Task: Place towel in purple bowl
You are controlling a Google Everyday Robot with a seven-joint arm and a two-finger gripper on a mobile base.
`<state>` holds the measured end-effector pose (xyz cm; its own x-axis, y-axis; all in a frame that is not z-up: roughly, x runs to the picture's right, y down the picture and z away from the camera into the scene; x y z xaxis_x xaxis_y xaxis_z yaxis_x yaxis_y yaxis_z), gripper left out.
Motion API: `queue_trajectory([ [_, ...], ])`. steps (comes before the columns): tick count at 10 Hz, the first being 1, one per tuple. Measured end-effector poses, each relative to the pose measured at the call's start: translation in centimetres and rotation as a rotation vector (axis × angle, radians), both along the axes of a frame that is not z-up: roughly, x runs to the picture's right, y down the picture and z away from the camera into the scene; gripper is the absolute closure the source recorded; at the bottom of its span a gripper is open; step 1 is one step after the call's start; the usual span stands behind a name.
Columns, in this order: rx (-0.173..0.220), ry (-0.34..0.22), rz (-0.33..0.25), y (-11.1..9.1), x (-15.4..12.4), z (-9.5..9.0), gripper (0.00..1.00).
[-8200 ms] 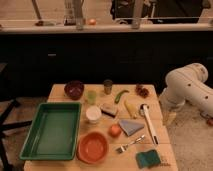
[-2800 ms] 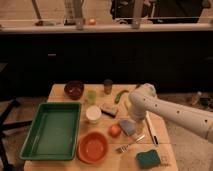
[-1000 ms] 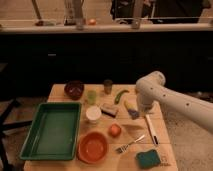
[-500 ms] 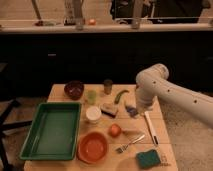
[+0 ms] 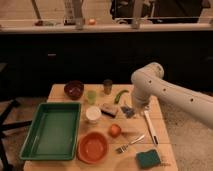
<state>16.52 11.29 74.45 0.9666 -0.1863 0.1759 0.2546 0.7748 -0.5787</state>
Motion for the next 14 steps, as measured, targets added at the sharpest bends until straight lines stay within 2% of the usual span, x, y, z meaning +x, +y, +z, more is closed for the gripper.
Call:
queue_trajectory([
  [3,0.001,0.0,0.004,0.0,0.1,0.0,1.0],
  [5,0.009,-0.023,-0.016,-0.3,-0.5,0.4,1.0],
  [7,0.013,-0.052,-0.053,-0.8,-2.8,1.0,1.0],
  [10,0.024,-0.106,-0.119,-2.0,-9.5,2.3,1.0],
  [12,0.042,-0.141,-0.165,-3.6,-14.0,3.5,1.0],
  [14,0.062,-0.155,-0.186,-5.8,-16.1,4.6,1.0],
])
